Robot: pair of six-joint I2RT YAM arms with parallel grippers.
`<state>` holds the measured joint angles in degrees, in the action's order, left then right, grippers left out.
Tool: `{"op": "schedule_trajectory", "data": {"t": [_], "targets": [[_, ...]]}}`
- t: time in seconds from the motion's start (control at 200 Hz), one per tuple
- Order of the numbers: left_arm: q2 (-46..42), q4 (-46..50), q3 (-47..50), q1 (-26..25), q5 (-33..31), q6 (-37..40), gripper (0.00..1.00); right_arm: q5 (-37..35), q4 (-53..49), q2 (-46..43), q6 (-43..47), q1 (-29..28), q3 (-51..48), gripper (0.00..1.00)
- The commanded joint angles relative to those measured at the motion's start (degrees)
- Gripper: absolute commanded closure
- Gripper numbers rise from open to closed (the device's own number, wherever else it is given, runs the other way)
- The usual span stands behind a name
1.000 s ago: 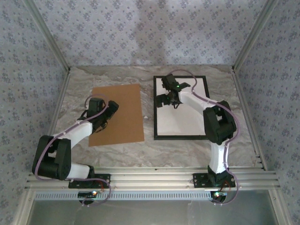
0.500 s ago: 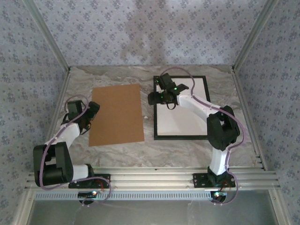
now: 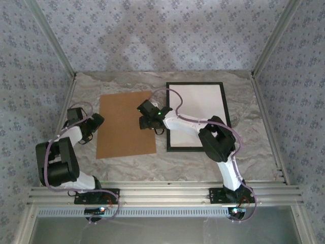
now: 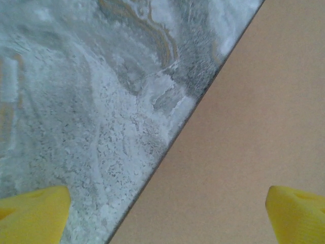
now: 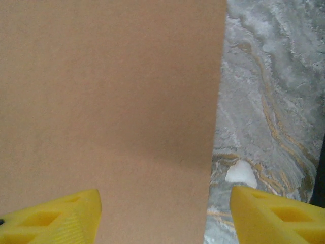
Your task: Put the photo into the frame
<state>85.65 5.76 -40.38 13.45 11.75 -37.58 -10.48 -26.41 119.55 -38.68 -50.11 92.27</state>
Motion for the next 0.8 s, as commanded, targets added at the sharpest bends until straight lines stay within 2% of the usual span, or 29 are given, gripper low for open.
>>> {"op": "schedule_trajectory", "data": {"t": [0.0, 0.19, 0.395, 0.625, 0.795], "targets": [[2.74, -0.43, -0.47, 0.04, 3.4, 2.76, 0.01, -3.24, -0.32, 3.66, -3.4, 1.01, 3.27, 0.31], [4.24, -1.17, -0.31, -0.66, 3.87, 3.56, 0.02, -3.44, 1.18, 7.2, -3.53, 1.6, 5.33, 0.32], [5.7, -2.55, -0.52, -2.1, 7.76, 3.4, 0.04, -1.29, 1.99, 10.16, -3.69, 1.5, 6.9, 0.32], [5.39, -1.04, -1.36, -6.74, 9.33, 3.62, 0.06, 1.27, 3.71, 11.13, -4.43, 0.61, 6.95, 0.33], [5.61, -1.49, -1.28, -8.37, 11.12, 2.76, 0.06, 2.55, 5.04, 11.03, -4.72, 0.34, 6.52, 0.33]]}}
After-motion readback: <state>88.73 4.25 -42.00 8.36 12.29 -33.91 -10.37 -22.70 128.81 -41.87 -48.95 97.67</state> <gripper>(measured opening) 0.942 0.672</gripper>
